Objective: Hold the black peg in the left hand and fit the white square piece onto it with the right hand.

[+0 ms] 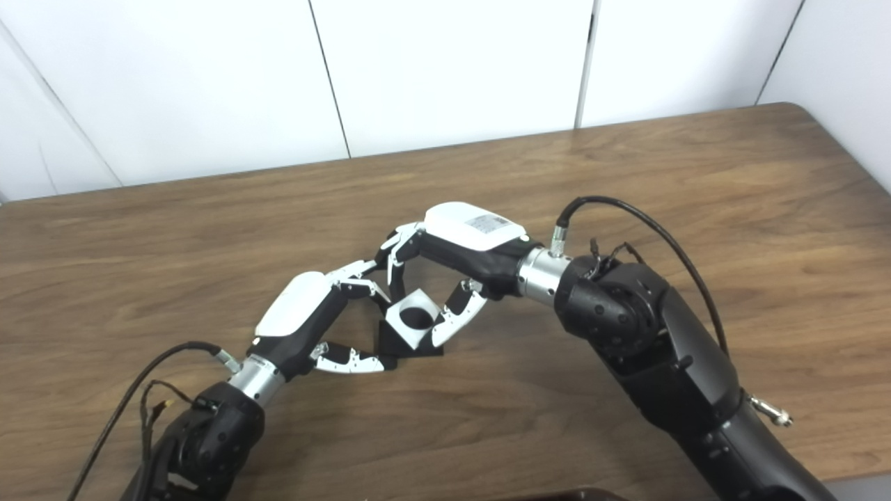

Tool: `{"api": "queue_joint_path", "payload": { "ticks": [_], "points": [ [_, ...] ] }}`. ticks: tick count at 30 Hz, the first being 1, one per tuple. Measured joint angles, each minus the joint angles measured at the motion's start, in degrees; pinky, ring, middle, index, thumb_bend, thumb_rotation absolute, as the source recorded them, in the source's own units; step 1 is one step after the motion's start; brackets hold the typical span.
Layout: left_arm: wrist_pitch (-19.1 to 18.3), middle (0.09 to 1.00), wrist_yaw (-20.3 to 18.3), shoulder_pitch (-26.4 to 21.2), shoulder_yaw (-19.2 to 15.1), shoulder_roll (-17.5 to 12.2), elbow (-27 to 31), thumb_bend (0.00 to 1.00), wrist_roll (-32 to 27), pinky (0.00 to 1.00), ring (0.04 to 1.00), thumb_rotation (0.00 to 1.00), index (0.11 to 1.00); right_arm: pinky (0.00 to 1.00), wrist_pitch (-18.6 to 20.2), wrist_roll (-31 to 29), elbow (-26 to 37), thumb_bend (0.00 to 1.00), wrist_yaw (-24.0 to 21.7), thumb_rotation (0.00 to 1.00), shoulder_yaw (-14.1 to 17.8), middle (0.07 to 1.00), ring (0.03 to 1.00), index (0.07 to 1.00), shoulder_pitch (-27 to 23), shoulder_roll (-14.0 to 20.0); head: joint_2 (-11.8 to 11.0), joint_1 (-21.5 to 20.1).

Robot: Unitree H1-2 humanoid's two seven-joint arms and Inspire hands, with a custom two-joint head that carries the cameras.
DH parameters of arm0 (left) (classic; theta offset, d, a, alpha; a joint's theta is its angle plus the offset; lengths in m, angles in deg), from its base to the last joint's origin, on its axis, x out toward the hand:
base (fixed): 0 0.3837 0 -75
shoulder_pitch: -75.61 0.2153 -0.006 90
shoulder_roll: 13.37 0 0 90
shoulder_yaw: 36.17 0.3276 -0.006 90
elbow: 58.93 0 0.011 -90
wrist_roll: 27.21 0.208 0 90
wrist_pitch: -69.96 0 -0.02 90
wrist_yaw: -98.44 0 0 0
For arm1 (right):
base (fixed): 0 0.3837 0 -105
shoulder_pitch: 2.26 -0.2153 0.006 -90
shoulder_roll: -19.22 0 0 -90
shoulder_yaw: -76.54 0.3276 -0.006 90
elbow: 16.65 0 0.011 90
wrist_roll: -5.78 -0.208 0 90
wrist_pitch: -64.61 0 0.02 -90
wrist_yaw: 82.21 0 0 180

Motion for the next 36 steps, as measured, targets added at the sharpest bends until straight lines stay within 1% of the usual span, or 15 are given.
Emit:
{"api": "queue_joint_path", "payload": {
  "ticks": [10, 24, 33, 36],
  "points": [
    [-0.2, 0.911, -0.1, 0.0, 0.0, 0.0, 0.1, 0.52, 0.0, 0.91, 0.930, 0.07, 0.489, 0.90, 0.0, 0.0, -1.2, 0.52, 0.7, 0.14, 0.0, 0.812, 0.896, 0.481, -0.1, -0.8, 0.1, 0.4],
    [-1.2, 0.913, -0.5, 0.0, 0.0, 0.0, 0.8, 0.52, 0.2, 0.91, 0.933, 0.07, 0.489, 0.91, -0.1, 0.0, -4.7, 0.52, 1.7, 0.13, -0.1, 0.810, 0.895, 0.481, 0.5, -1.5, 0.4, 0.9],
    [-1.3, 0.912, -0.5, 0.0, 0.1, 0.0, 0.8, 0.52, 0.2, 0.90, 0.930, 0.07, 0.488, 0.91, -0.1, 0.1, -4.8, 0.52, 2.1, 0.13, -0.1, 0.814, 0.897, 0.482, 0.6, -1.5, 0.6, 1.0],
    [-1.4, 0.911, -0.5, 0.0, 0.1, 0.0, 0.9, 0.52, 0.2, 0.91, 0.930, 0.08, 0.488, 0.92, -0.1, 0.2, -5.1, 0.52, 2.3, 0.13, -0.2, 0.813, 0.898, 0.482, 0.6, -1.5, 0.6, 1.1]
  ]
}}
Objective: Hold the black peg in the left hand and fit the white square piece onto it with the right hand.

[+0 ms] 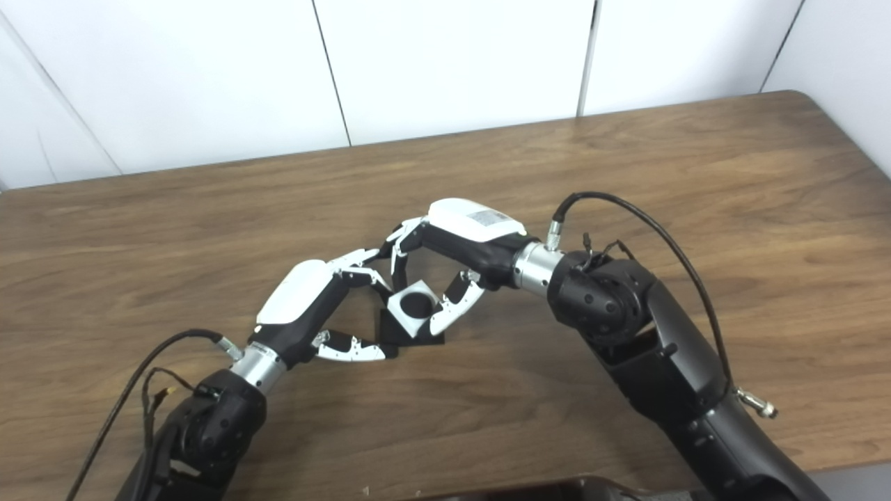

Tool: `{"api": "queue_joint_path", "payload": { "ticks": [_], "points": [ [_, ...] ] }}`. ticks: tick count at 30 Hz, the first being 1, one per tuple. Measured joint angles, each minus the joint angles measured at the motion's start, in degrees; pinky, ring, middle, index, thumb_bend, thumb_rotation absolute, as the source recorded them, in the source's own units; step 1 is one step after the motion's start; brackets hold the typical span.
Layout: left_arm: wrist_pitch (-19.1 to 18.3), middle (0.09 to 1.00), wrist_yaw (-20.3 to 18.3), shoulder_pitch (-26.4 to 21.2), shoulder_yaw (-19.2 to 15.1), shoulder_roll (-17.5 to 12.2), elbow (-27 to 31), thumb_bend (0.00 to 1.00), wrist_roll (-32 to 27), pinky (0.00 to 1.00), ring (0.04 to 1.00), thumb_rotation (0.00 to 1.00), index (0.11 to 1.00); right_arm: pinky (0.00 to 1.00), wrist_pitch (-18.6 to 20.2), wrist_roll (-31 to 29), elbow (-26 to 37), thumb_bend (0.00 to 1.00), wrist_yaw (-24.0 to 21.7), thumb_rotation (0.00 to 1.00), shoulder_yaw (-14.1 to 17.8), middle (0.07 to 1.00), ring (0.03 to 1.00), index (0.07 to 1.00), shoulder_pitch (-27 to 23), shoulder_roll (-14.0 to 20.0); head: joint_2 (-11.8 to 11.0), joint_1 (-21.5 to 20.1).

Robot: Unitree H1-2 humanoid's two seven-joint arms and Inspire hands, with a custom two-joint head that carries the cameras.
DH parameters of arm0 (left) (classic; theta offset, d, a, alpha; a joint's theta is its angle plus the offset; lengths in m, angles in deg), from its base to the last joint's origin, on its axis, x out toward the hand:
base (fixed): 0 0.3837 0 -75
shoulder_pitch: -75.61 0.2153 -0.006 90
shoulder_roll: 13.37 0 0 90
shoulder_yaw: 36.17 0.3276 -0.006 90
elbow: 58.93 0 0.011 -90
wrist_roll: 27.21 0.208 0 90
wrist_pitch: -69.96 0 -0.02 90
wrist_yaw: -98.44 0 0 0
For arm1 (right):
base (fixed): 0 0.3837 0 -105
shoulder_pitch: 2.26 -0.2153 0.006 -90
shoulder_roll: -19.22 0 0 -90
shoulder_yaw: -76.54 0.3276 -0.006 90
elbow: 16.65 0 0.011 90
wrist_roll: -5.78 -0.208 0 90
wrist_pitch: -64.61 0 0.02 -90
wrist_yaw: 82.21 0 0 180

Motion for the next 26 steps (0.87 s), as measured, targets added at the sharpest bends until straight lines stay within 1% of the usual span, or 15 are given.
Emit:
{"api": "queue_joint_path", "payload": {
  "ticks": [3, 4, 5, 6, 9, 11, 13, 16, 26],
  "points": [
    [0.0, 0.910, 0.0, 0.0, 0.0, 0.0, 0.1, 0.52, 0.0, 0.91, 0.928, 0.08, 0.488, 0.92, -0.1, 0.6, -0.2, 0.52, 0.4, 0.14, -0.5, 0.827, 0.901, 0.490, 0.1, 0.0, 0.0, 0.0],
    [0.0, 0.909, 0.0, 0.0, 0.1, 0.0, 0.1, 0.52, 0.0, 0.91, 0.927, 0.08, 0.488, 0.91, -0.1, 1.5, -0.3, 0.58, 0.5, 0.15, -0.9, 0.841, 0.904, 0.540, 0.2, 0.1, 0.1, 0.3],
    [0.0, 0.908, 0.0, 0.0, 0.1, 0.0, 0.1, 0.52, 0.0, 0.91, 0.927, 0.08, 0.488, 0.90, 0.0, 2.3, -0.3, 0.70, 0.4, 0.18, -1.5, 0.865, 0.912, 0.651, 0.2, 0.1, 0.1, 0.2],
    [0.0, 0.908, 0.0, 0.0, 0.1, 0.0, 0.1, 0.52, 0.0, 0.90, 0.926, 0.08, 0.487, 0.90, 0.4, 3.3, -0.3, 0.78, 0.1, 0.21, -2.0, 0.892, 0.920, 0.743, 0.3, 0.2, 0.1, 0.2],
    [0.0, 0.907, 0.1, 0.0, 0.1, 0.0, 0.1, 0.52, 0.1, 0.90, 0.924, 0.08, 0.487, 0.89, 2.4, 4.8, -0.3, 0.92, -1.9, 0.28, -2.5, 0.954, 0.937, 0.922, 0.4, 0.5, 0.1, 0.2],
    [0.0, 0.907, 0.2, 0.1, 0.1, 0.0, 0.1, 0.52, 0.1, 0.89, 0.924, 0.08, 0.487, 0.90, 3.4, 5.2, -0.3, 0.96, -3.0, 0.30, -2.5, 0.978, 0.948, 0.975, 0.5, 0.9, 0.1, 0.3],
    [0.0, 0.908, 0.2, 0.1, 0.1, -0.1, 0.1, 0.52, 0.1, 0.89, 0.926, 0.08, 0.487, 0.90, 4.2, 5.3, -0.3, 0.98, -3.6, 0.33, -2.5, 0.991, 0.954, 0.995, 0.5, 1.2, 0.2, 0.2],
    [0.0, 0.908, 0.2, 0.1, 0.1, -0.2, 0.2, 0.52, 0.1, 0.89, 0.925, 0.08, 0.487, 0.88, 4.6, 5.5, -0.2, 1.00, -3.9, 0.33, -2.4, 0.995, 0.953, 1.000, 0.5, 1.4, 0.2, 0.2],
    [0.1, 0.907, 0.2, 0.1, 0.1, -0.2, 0.2, 0.52, 0.1, 0.90, 0.924, 0.08, 0.488, 0.88, 6.4, 5.5, 0.3, 1.00, -4.1, 0.34, -2.1, 1.000, 0.960, 1.000, 0.5, 1.3, 0.2, -0.1]
  ]
}}
